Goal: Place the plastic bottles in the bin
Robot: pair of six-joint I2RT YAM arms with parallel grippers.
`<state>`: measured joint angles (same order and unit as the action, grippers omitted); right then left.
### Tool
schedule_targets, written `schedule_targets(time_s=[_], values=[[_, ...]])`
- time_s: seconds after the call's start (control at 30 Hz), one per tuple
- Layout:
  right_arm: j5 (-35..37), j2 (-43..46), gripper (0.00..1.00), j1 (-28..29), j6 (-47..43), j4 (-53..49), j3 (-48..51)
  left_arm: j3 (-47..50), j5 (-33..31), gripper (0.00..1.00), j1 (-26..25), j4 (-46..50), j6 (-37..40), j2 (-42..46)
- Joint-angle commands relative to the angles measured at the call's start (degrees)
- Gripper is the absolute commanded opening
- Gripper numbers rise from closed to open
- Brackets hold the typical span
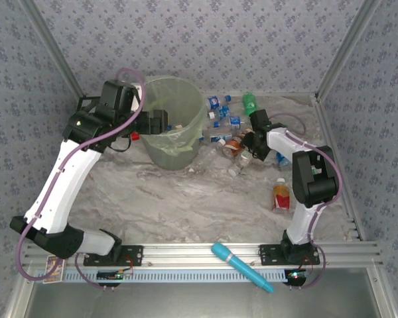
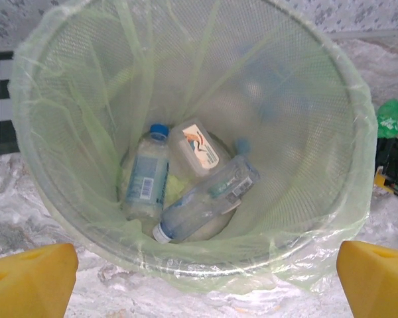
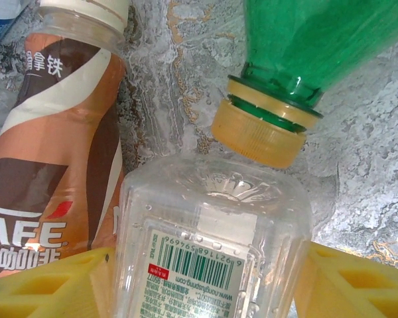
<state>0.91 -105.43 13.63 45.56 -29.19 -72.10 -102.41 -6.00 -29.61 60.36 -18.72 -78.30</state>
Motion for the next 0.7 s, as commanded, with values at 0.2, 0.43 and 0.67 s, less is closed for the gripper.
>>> schedule_targets(time_s=[0.2, 0.43, 0.67], values=[[5.97, -6.11, 0.72, 3.03, 4.13, -11.06, -5.29, 5.74, 5.22, 1.0, 0.56, -0.24, 1.66, 6.5], [9.2, -7.27, 0.75, 5.22, 6.1, -15.82, -7.49, 11.93, 6.79, 1.0, 0.54, -2.19, 1.41, 14.46], [9.38, -6.13, 0.59, 4.5, 5.07, -17.01, -8.62, 12.85, 5.93, 1.0, 0.55, -1.97, 1.47, 16.34]])
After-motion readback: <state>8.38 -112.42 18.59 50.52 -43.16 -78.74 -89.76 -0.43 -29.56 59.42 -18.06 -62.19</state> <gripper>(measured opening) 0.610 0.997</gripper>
